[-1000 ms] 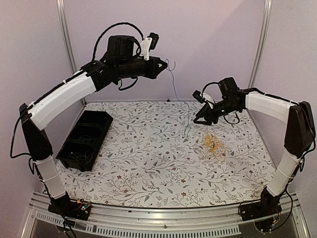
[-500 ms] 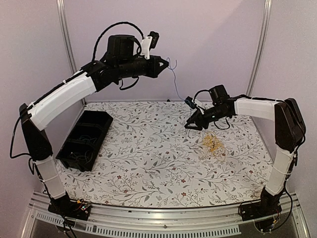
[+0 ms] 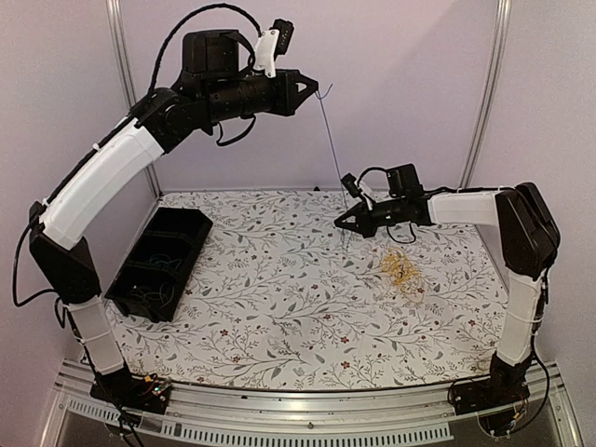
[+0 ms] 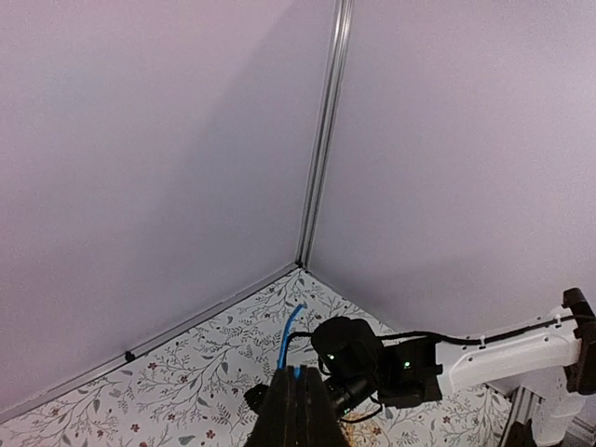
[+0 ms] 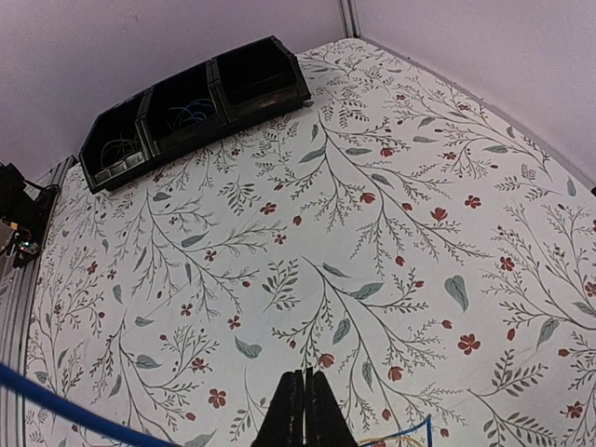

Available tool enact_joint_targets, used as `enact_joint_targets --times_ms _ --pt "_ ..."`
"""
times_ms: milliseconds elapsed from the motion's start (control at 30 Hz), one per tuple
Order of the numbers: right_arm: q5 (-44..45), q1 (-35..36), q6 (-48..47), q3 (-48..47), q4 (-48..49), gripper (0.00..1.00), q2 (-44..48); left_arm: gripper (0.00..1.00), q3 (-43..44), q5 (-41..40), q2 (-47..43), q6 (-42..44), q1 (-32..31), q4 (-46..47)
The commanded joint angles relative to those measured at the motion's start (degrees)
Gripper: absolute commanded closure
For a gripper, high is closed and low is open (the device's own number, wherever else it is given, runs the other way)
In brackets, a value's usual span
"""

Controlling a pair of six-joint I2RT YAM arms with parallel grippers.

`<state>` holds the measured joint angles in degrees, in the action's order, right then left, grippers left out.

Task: Untangle the cables

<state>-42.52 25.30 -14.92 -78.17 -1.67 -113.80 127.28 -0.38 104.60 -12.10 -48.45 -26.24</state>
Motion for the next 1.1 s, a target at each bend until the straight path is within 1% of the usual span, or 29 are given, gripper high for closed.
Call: enact_joint_targets --times_ms 0,133,167,233,367,433,533,633,700,733,800,867,933,1000,1067 --pt "5.00 -1.67 3.46 0.20 -3.48 0.96 -5.38 1.00 7.95 -7.30 -4.00 3.77 -1.31 9.76" --pt "6.97 -2.76 4.16 -0.59 -4.82 0.96 -7.61 1.00 7.98 -11.58 -6.29 5.74 -1.82 12.07" --pt "7.01 -2.97 4.25 -0.74 -5.17 0.94 -8.25 1.00 7.87 -12.30 -6.85 6.15 -1.84 12.40" --pt "7.25 -3.23 4.77 -0.57 -5.36 0.88 -8.76 1.00 7.36 -13.21 -7.71 6.95 -1.86 12.66" --pt "8.15 -3.24 4.79 -0.15 -5.36 0.90 -8.77 1.00 5.59 -14.47 -8.40 7.85 -1.83 12.07" --pt "8.61 -3.23 4.81 -0.07 -5.34 0.99 -8.81 1.00 4.47 -14.85 -8.71 8.06 -1.88 12.17" --pt "9.96 -3.28 4.85 0.36 -5.11 1.00 -8.56 1.00 4.29 -17.12 -8.87 8.27 -1.85 12.16" --pt "12.02 -3.38 5.49 0.38 -5.56 0.99 -9.01 1.00 4.87 -20.31 -9.79 10.87 -1.89 13.16" --pt "11.47 -3.52 5.13 -0.11 -6.72 0.93 -9.14 1.00 4.92 -23.27 -10.62 13.56 -1.75 13.23" --pt "11.66 -3.63 5.09 -0.47 -7.69 0.89 -9.16 1.00 4.97 -24.85 -10.95 14.96 -1.74 13.12" --pt "10.78 -3.95 4.99 -0.55 -9.04 0.75 -8.67 1.00 4.64 -27.30 -11.80 16.98 -1.43 12.95" --pt "8.18 -4.23 3.97 0.14 -9.68 0.68 -6.86 1.00 3.49 -28.56 -12.74 17.79 -0.51 12.23" --pt "4.22 -4.35 2.95 0.38 -10.93 0.64 -4.80 1.00 0.43 -29.03 -14.55 17.26 0.22 12.37" --pt "0.18 -4.33 1.23 -0.10 -13.15 0.63 -2.54 1.00 -3.16 -29.01 -15.93 16.58 1.00 12.72" --pt "-1.60 -4.33 0.49 -0.67 -14.94 0.61 -0.73 1.00 -6.77 -29.02 -17.69 15.26 2.16 12.78"
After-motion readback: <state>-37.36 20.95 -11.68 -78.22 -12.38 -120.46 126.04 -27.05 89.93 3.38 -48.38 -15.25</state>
